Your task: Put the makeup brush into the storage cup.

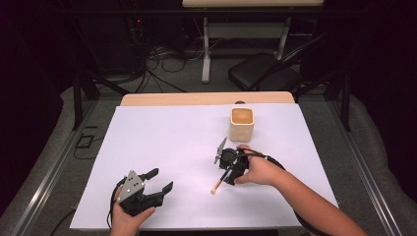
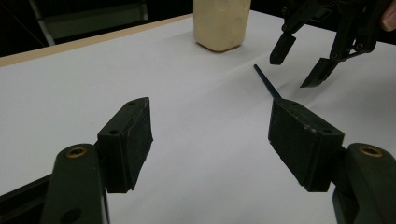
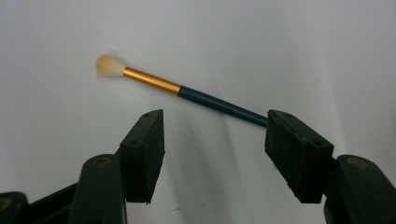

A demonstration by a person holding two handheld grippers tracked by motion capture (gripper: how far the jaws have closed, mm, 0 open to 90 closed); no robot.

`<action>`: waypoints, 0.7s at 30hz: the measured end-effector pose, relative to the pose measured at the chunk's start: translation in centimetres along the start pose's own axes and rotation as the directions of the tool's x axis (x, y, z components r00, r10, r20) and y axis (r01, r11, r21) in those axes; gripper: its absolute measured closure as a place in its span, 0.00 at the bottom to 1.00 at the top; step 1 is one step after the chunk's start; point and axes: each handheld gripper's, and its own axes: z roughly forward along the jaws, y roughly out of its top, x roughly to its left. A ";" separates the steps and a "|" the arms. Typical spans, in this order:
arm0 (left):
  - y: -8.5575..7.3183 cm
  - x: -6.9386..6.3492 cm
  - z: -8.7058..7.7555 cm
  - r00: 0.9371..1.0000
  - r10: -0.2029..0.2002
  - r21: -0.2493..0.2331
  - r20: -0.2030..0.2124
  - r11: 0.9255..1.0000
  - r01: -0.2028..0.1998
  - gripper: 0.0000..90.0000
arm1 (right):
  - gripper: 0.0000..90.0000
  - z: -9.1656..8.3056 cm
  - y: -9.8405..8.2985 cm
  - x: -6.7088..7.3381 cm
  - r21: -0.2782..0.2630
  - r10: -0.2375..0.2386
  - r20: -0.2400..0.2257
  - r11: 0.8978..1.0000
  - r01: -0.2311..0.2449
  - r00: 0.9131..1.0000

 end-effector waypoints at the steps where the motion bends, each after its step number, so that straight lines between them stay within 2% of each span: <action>1: 0.0 0.0 0.0 1.000 0.000 0.000 0.000 1.000 0.000 0.34 | 0.42 0.1 0.1 0.0 0.002 -0.006 0.002 1.000 0.006 1.000; 21: 0.0 0.0 0.0 1.000 -0.001 -0.002 0.004 1.000 0.001 0.34 | 0.42 1.0 0.9 0.1 0.009 -0.049 0.006 0.999 0.049 0.999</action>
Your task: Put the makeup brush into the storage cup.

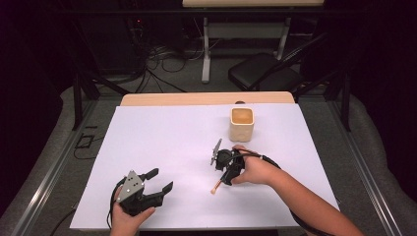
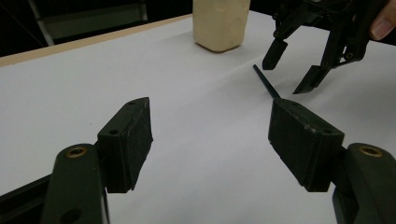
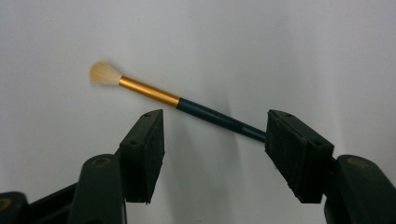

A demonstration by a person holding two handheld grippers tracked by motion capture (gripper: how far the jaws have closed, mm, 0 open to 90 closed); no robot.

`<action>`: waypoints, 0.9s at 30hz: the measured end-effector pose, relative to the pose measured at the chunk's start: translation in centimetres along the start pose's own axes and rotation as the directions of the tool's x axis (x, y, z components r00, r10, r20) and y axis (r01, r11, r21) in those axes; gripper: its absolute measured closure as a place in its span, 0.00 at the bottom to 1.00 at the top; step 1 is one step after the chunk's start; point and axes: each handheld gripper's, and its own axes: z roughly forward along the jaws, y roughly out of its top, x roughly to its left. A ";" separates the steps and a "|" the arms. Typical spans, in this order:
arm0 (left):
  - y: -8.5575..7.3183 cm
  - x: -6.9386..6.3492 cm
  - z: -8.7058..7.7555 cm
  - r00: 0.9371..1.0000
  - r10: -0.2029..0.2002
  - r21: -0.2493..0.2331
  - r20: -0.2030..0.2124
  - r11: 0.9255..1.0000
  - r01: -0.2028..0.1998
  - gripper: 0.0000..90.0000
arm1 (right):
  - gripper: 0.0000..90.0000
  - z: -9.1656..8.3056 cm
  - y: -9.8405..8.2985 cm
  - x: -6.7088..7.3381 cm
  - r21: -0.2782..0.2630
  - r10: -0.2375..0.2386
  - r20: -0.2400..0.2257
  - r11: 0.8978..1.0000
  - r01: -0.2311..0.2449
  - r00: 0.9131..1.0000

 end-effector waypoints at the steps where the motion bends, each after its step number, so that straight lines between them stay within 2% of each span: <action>1: 0.0 0.0 0.0 1.000 0.000 0.000 0.000 1.000 0.000 0.34 | 0.42 0.0 0.0 0.0 0.000 0.000 0.000 1.000 0.000 1.000; 21: 0.0 -0.1 0.0 1.000 0.002 0.002 0.002 1.000 -0.002 0.34 | 0.45 0.5 0.7 0.8 0.006 -0.053 -0.011 0.999 0.053 0.999; 27: 0.0 -0.1 0.0 1.000 0.002 0.002 0.002 1.000 -0.002 0.34 | 0.47 0.8 0.9 1.1 0.025 -0.092 -0.014 0.995 0.093 0.996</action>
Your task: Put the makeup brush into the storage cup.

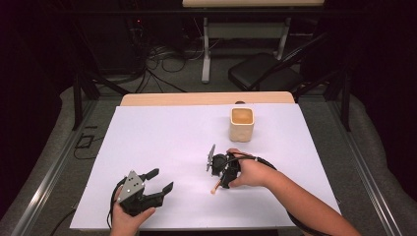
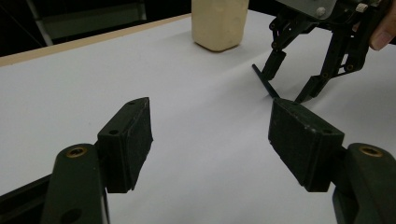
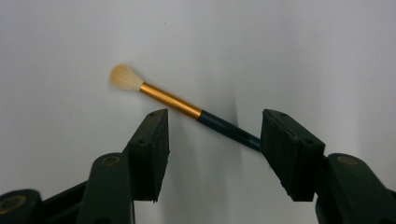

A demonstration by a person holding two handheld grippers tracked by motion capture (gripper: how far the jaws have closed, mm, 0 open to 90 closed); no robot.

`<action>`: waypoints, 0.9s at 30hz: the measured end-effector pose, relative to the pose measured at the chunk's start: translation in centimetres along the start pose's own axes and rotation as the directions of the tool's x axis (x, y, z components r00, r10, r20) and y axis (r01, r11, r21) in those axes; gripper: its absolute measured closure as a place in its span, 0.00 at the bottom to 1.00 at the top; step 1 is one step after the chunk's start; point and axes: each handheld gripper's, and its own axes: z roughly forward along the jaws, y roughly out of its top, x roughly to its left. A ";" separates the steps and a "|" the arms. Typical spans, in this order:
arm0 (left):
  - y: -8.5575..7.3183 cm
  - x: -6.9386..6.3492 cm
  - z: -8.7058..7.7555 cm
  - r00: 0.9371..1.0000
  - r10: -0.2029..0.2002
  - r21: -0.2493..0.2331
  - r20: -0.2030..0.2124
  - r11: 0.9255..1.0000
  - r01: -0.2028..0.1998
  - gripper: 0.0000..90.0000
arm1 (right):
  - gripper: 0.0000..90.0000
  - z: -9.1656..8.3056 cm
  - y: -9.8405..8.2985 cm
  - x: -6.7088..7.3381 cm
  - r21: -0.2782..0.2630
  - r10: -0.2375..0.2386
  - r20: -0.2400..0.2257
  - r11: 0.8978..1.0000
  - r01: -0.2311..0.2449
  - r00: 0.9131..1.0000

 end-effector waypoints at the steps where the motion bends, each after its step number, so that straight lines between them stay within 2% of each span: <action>1: 0.0 0.0 0.0 1.000 0.000 0.000 0.000 1.000 0.000 0.34 | 0.47 0.0 0.0 0.1 0.005 -0.002 0.001 1.000 0.002 1.000; 12: 0.0 0.0 0.0 1.000 0.003 0.000 0.002 1.000 -0.003 0.34 | 0.49 0.5 0.5 0.3 0.038 -0.046 0.001 0.998 0.046 0.999; 27: 0.0 0.0 0.0 1.000 0.003 0.001 0.002 1.000 -0.003 0.34 | 0.50 1.1 0.6 0.4 0.057 -0.074 0.001 0.996 0.074 0.997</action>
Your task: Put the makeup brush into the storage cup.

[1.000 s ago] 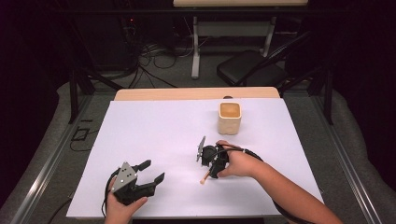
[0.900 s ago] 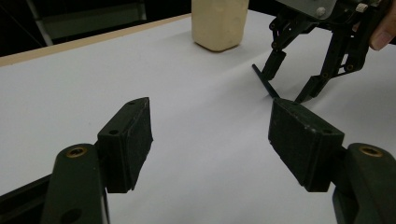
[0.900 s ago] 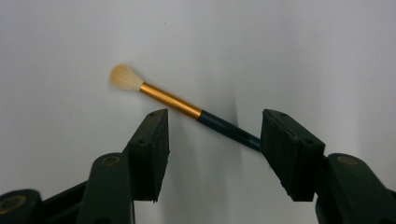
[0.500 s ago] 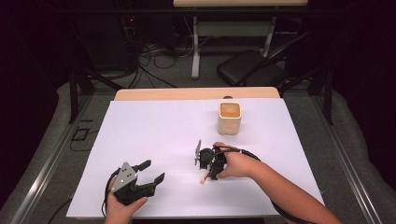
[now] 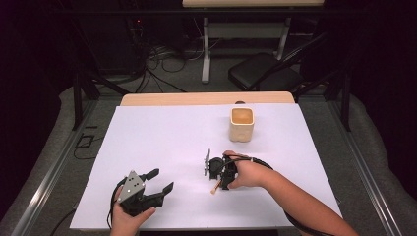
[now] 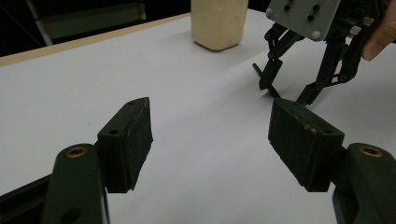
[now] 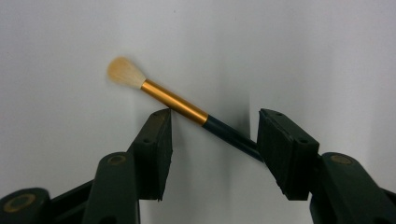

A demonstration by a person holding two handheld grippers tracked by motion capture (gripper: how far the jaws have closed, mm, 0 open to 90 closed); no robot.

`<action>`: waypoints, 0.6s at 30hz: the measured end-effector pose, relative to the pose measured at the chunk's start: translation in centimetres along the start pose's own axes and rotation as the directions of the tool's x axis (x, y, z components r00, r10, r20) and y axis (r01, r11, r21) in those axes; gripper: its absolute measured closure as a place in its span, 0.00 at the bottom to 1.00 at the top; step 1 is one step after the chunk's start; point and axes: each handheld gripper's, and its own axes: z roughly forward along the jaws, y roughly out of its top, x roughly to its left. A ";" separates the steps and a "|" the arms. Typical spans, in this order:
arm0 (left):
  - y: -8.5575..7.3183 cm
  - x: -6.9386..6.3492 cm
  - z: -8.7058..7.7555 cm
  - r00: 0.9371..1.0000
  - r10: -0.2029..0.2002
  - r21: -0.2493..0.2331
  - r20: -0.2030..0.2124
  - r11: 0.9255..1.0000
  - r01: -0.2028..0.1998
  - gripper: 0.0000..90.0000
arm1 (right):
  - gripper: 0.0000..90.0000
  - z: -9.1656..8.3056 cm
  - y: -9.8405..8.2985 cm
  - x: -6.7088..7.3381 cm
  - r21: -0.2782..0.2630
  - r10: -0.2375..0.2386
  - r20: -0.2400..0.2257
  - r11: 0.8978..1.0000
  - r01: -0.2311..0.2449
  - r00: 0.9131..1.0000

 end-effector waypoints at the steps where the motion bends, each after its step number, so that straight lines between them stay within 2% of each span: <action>1: 0.0 0.0 0.0 1.000 0.000 0.000 0.000 1.000 0.000 0.34 | 0.50 0.0 0.0 0.0 0.000 -0.005 -0.001 1.000 0.005 1.000; 5: 0.0 0.0 0.0 1.000 0.001 0.000 -0.001 1.000 -0.001 0.34 | 0.53 0.0 0.1 0.0 0.004 -0.007 -0.005 1.000 0.007 1.000; 10: 0.0 0.0 -0.1 1.000 0.001 0.003 0.001 1.000 -0.001 0.34 | 0.64 0.0 0.2 -0.1 0.004 0.000 -0.025 1.000 0.000 1.000; 18: 0.0 0.0 0.0 1.000 0.000 0.000 -0.001 1.000 0.000 0.34 | 0.83 -0.1 0.5 0.2 0.021 -0.028 -0.043 0.999 0.029 0.999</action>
